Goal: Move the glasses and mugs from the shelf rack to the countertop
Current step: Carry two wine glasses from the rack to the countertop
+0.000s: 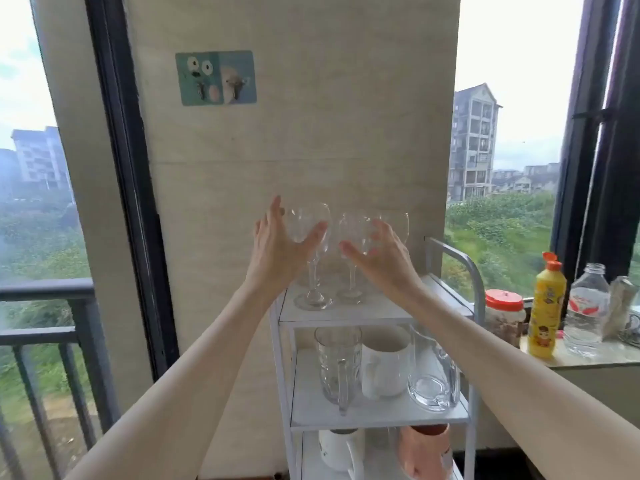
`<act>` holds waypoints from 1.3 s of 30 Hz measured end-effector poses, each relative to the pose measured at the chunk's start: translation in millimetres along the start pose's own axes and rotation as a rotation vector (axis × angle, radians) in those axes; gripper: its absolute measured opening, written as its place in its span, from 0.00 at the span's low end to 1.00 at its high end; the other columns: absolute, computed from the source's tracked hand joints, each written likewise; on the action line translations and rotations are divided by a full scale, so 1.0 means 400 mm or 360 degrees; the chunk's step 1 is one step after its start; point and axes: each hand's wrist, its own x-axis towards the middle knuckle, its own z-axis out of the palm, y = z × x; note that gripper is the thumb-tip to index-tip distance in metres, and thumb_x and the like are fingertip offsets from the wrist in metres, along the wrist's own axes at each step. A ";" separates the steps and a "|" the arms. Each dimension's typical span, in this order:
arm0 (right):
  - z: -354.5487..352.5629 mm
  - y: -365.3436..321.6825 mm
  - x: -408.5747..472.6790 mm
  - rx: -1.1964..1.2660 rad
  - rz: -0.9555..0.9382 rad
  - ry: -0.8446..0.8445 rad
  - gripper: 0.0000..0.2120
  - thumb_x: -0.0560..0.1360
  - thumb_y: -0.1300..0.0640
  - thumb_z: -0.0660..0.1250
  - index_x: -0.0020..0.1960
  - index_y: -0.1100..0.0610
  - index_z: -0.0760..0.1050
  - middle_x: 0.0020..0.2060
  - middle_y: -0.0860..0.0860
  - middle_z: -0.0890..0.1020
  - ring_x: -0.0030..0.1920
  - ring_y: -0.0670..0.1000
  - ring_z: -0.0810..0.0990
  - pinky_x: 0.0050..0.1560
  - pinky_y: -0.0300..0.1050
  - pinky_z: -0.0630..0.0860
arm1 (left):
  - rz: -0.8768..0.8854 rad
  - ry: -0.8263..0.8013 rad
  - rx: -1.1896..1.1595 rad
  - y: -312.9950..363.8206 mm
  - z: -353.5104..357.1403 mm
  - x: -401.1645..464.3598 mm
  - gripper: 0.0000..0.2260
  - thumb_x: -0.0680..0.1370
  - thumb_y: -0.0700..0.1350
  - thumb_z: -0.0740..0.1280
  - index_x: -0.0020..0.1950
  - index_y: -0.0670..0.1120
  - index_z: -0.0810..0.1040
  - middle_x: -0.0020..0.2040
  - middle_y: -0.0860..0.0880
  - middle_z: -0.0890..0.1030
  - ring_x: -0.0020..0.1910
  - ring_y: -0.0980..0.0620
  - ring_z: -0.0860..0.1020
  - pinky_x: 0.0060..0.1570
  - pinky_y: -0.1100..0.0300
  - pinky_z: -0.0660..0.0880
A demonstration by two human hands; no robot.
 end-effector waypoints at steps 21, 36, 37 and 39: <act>-0.084 -0.037 -0.050 0.0516 0.0003 0.0301 0.28 0.69 0.48 0.71 0.64 0.58 0.68 0.41 0.46 0.78 0.37 0.42 0.82 0.42 0.39 0.80 | -0.0213 0.0116 -0.0692 0.090 0.026 0.004 0.27 0.66 0.61 0.69 0.57 0.46 0.69 0.56 0.44 0.76 0.51 0.50 0.78 0.49 0.57 0.74; -0.721 0.079 -0.519 0.0808 0.0327 0.0640 0.15 0.67 0.51 0.68 0.53 0.48 0.70 0.47 0.51 0.80 0.37 0.44 0.81 0.32 0.38 0.74 | -0.0195 -0.0640 -0.1335 0.538 0.331 -0.417 0.45 0.62 0.67 0.68 0.68 0.38 0.64 0.47 0.50 0.81 0.39 0.56 0.83 0.49 0.52 0.79; -0.784 0.092 -0.566 0.0841 0.0378 0.0697 0.14 0.68 0.52 0.69 0.51 0.47 0.70 0.44 0.50 0.80 0.35 0.44 0.81 0.31 0.39 0.73 | -0.0241 -0.0708 -0.1389 0.584 0.363 -0.465 0.47 0.59 0.69 0.69 0.67 0.38 0.64 0.46 0.50 0.81 0.40 0.54 0.83 0.52 0.49 0.78; -0.910 0.114 -0.666 0.0818 0.0469 0.0821 0.17 0.66 0.51 0.70 0.52 0.48 0.70 0.42 0.50 0.79 0.36 0.46 0.79 0.30 0.39 0.72 | -0.0315 -0.0841 -0.1496 0.676 0.431 -0.560 0.48 0.56 0.69 0.70 0.65 0.38 0.67 0.45 0.48 0.81 0.41 0.52 0.83 0.55 0.46 0.76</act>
